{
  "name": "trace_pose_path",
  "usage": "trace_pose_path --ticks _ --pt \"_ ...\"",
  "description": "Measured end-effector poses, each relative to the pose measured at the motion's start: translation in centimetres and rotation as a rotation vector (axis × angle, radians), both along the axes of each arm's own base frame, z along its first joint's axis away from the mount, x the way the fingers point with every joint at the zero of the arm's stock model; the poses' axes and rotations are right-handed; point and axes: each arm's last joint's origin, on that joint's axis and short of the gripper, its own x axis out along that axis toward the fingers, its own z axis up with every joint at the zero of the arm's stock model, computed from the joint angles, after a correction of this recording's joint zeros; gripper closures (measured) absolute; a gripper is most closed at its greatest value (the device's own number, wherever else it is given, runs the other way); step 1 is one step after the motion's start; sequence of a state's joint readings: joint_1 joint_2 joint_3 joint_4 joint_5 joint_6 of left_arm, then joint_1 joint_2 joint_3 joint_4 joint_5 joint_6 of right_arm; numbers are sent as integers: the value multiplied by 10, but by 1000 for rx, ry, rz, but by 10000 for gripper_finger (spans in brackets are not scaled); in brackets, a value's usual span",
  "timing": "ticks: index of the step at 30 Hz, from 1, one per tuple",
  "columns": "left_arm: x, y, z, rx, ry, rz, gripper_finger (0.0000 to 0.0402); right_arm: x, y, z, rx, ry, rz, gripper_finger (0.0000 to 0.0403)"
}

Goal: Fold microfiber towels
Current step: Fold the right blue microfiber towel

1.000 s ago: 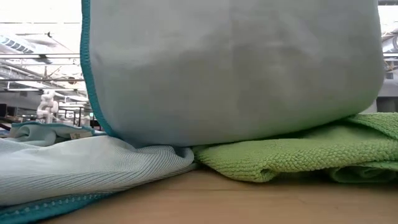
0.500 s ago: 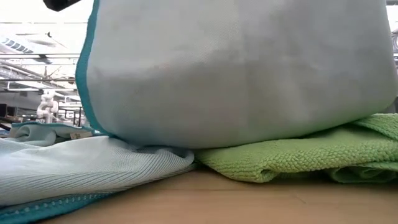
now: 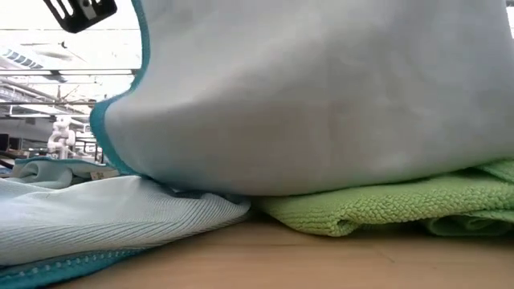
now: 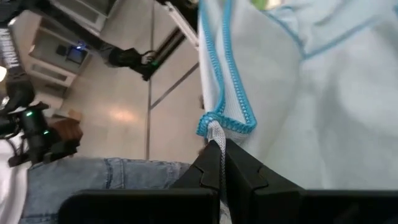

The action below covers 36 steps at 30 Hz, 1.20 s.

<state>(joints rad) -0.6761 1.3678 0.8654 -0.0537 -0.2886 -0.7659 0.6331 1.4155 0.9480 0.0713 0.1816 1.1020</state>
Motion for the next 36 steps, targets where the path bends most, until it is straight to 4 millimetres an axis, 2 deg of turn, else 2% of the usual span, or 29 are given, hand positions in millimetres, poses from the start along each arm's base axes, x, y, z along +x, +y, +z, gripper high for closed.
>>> trace_pose_path --ticks 12,20,36 --pt "8 1 -17 39 70 37 401 6 -27 -24 -10 79 -96 403" --pt "17 24 -24 122 128 113 401 8 -42 -35 -19 110 -151 403" --pt "36 54 -38 198 200 117 401 6 -64 -59 1 201 -206 403"
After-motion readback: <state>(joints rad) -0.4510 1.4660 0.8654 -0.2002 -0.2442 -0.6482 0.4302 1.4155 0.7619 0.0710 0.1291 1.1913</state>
